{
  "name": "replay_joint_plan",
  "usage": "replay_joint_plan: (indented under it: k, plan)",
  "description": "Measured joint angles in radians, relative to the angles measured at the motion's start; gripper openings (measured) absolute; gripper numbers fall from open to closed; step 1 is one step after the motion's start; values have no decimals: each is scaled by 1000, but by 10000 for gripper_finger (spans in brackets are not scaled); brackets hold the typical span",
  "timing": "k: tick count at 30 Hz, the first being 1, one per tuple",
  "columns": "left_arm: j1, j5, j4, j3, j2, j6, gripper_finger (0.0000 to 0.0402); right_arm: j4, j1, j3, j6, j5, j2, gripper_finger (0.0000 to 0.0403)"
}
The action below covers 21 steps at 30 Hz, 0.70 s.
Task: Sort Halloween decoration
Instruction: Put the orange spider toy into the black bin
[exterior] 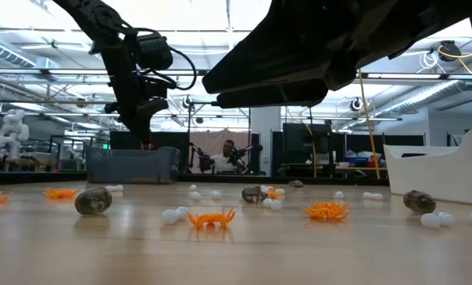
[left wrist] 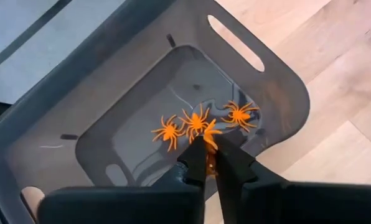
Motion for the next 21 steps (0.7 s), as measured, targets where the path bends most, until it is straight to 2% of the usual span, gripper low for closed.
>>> replay_joint_plan:
  k: [9,16,21]
  plan:
    - [-1,-38,-18,0,-9,-5,120,-73,24,0,-52,-1,-32,199]
    - [-75,-10,-73,0,-99,-98,129,-148,37,0,-62,2,-56,199]
    - [-235,-36,-70,0,-193,-182,129,-189,39,0,-44,3,-55,199]
